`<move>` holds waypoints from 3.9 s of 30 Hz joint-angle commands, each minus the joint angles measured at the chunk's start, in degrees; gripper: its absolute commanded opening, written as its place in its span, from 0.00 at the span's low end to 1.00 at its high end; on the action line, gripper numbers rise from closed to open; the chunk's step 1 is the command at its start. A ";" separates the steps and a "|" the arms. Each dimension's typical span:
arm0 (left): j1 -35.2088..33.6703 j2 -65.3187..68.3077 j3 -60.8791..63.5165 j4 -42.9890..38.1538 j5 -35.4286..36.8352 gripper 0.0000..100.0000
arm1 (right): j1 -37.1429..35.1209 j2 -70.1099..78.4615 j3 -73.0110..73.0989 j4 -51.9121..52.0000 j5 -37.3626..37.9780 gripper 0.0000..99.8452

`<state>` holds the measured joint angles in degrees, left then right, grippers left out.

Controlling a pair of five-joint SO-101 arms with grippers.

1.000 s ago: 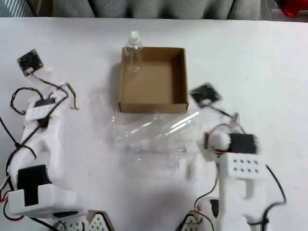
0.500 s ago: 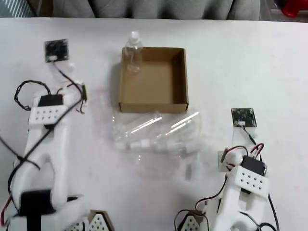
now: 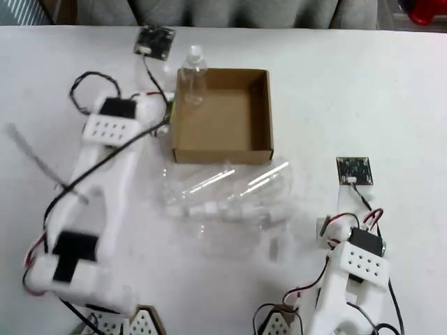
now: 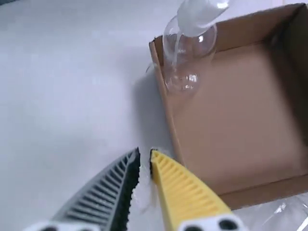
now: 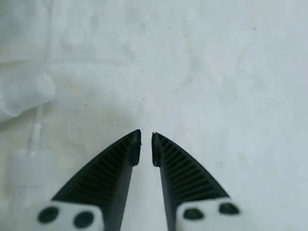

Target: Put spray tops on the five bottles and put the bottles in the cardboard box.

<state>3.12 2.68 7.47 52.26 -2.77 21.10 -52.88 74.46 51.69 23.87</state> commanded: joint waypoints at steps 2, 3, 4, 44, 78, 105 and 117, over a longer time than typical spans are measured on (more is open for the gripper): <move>0.40 12.00 -9.41 0.97 -0.62 0.05 | 0.57 -0.75 -0.44 -0.84 -0.26 0.02; 0.40 13.49 -10.02 0.97 -0.62 0.05 | 0.48 -0.75 -0.44 -0.84 -0.26 0.02; 0.31 14.73 -10.55 0.97 -0.62 0.05 | 0.48 -0.75 -0.44 -0.84 -0.26 0.02; -21.05 0.22 -13.89 37.80 -33.85 0.05 | 0.84 -0.84 0.09 -0.84 0.09 0.02; -6.37 -27.21 25.67 19.52 -86.77 0.43 | 0.84 -0.75 1.14 -2.51 0.18 0.02; -5.76 -10.51 24.97 7.30 -85.01 0.43 | 0.48 -0.75 1.41 -3.30 0.18 0.02; -5.67 -5.49 27.87 -0.44 -78.95 0.43 | 0.48 -0.75 1.67 -3.65 0.18 0.02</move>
<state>-3.74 -3.03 35.69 54.46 -86.29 21.19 -52.88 76.40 48.88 23.87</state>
